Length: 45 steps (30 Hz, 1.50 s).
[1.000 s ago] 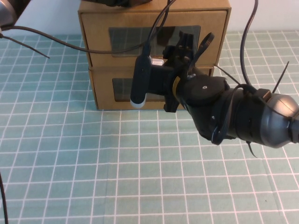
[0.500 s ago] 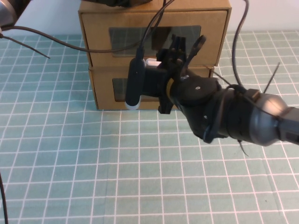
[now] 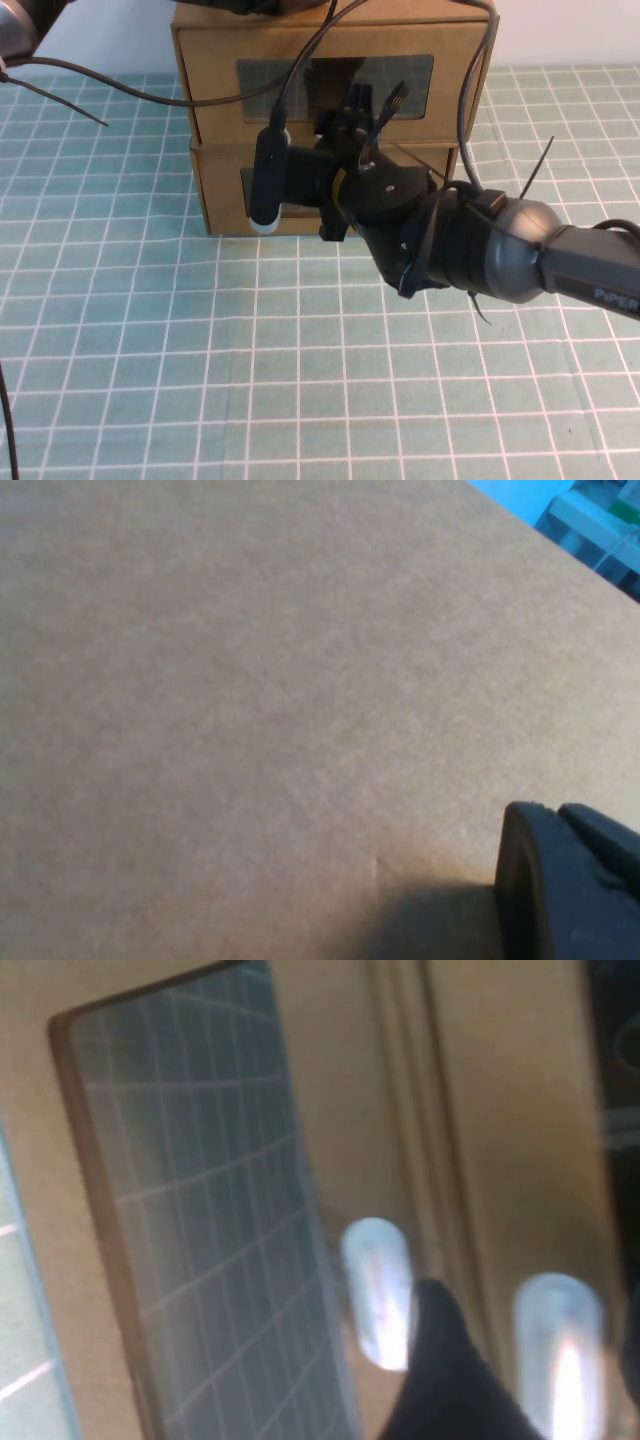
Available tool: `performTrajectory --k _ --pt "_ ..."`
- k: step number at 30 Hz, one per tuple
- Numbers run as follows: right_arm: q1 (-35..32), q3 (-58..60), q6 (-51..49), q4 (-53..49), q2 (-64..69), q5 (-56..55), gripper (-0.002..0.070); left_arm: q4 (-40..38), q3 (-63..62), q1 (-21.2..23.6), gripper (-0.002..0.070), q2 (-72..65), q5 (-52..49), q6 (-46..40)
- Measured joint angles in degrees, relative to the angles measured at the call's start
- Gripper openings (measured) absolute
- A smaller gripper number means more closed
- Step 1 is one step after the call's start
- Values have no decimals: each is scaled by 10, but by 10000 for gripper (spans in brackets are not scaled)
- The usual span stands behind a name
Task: Open the shoe box
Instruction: 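Pull the top drawer of the cardboard box fully open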
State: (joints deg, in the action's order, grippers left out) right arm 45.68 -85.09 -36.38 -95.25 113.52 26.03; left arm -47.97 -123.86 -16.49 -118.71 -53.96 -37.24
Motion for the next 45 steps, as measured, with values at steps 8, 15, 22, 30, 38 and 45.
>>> performTrajectory --k 8,15,22,30,38,45 --pt "1 -24 17 -6 21 24 198 -4 0 0 -5 -1 -1 1" --pt "1 -29 17 -6 23 41 67 -8 0 0 -5 -3 -2 1" --pt "9 -29 34 30 20 63 13 -20 -1 4 -5 -8 -10 12" --pt "41 -10 45 69 1 99 10 -32 -2 19 -5 -9 -33 22" --pt "92 42 41 100 -33 147 10 -32 -3 24 -5 -9 -39 22" --pt "153 112 15 142 -86 185 10 -32 -3 24 -5 -9 -39 24"
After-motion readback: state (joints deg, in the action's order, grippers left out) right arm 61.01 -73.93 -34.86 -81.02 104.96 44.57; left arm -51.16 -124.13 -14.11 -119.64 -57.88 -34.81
